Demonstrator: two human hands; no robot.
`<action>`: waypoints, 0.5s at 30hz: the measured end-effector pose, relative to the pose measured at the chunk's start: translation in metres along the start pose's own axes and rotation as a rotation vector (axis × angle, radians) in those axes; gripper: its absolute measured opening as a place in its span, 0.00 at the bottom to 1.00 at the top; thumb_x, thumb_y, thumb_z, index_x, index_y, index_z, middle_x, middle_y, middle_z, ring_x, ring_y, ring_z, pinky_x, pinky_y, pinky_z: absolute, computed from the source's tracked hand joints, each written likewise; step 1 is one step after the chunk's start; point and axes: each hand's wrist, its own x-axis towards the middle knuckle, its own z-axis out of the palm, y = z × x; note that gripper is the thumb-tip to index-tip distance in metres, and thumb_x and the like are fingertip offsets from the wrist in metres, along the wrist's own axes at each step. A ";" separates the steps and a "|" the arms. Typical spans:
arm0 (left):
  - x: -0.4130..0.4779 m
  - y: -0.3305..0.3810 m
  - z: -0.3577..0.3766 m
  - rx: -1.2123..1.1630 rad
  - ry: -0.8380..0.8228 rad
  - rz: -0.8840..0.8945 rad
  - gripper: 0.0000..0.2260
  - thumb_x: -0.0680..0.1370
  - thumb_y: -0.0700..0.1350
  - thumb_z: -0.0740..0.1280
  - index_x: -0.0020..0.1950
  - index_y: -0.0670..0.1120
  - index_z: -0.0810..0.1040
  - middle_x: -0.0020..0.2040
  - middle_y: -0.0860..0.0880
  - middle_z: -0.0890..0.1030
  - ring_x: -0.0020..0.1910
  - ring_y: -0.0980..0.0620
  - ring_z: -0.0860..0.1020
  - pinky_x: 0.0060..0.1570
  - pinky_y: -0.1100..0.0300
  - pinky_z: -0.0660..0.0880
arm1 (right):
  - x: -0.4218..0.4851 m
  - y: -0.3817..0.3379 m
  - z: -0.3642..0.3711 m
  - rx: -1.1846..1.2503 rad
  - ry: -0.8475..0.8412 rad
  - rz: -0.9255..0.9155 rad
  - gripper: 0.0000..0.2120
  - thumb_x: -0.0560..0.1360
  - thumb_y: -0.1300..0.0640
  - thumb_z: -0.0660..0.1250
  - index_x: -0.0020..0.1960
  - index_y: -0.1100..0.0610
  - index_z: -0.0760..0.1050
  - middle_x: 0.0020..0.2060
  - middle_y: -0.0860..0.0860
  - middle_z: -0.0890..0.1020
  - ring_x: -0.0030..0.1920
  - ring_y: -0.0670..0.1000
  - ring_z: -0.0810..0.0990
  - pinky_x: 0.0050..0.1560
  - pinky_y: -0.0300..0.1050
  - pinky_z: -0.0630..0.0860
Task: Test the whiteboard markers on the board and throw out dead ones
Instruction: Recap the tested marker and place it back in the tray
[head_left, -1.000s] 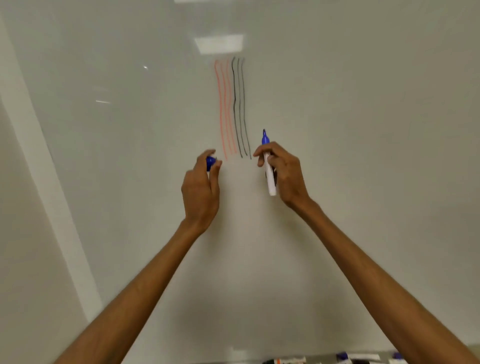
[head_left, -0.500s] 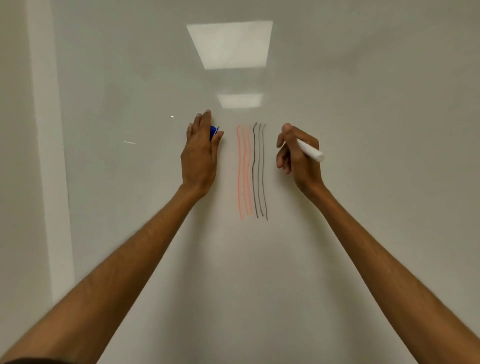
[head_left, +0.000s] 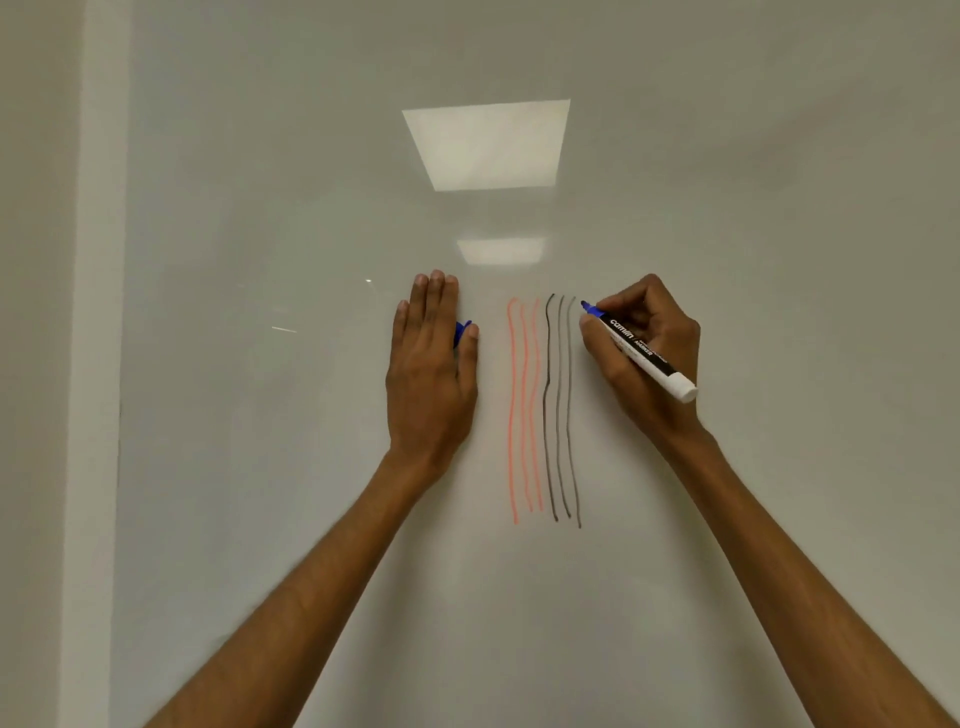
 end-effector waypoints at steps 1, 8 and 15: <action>0.000 0.000 0.000 -0.002 -0.007 -0.004 0.23 0.86 0.46 0.55 0.80 0.41 0.57 0.80 0.46 0.58 0.80 0.53 0.52 0.79 0.56 0.47 | 0.000 0.001 0.000 0.000 0.008 0.007 0.07 0.74 0.60 0.71 0.45 0.63 0.75 0.37 0.50 0.80 0.37 0.47 0.81 0.38 0.36 0.76; -0.006 0.000 0.001 0.034 -0.028 -0.007 0.24 0.86 0.48 0.52 0.81 0.42 0.54 0.81 0.47 0.54 0.80 0.54 0.49 0.79 0.56 0.45 | 0.000 0.002 0.001 0.025 0.053 0.051 0.08 0.75 0.56 0.71 0.43 0.58 0.75 0.37 0.51 0.82 0.36 0.54 0.83 0.36 0.44 0.78; -0.011 0.001 0.001 0.021 -0.031 -0.027 0.24 0.86 0.47 0.52 0.81 0.42 0.55 0.81 0.48 0.54 0.80 0.54 0.48 0.79 0.55 0.45 | 0.002 0.003 0.001 0.010 0.054 0.087 0.07 0.75 0.58 0.73 0.45 0.60 0.77 0.39 0.49 0.82 0.38 0.48 0.83 0.38 0.34 0.76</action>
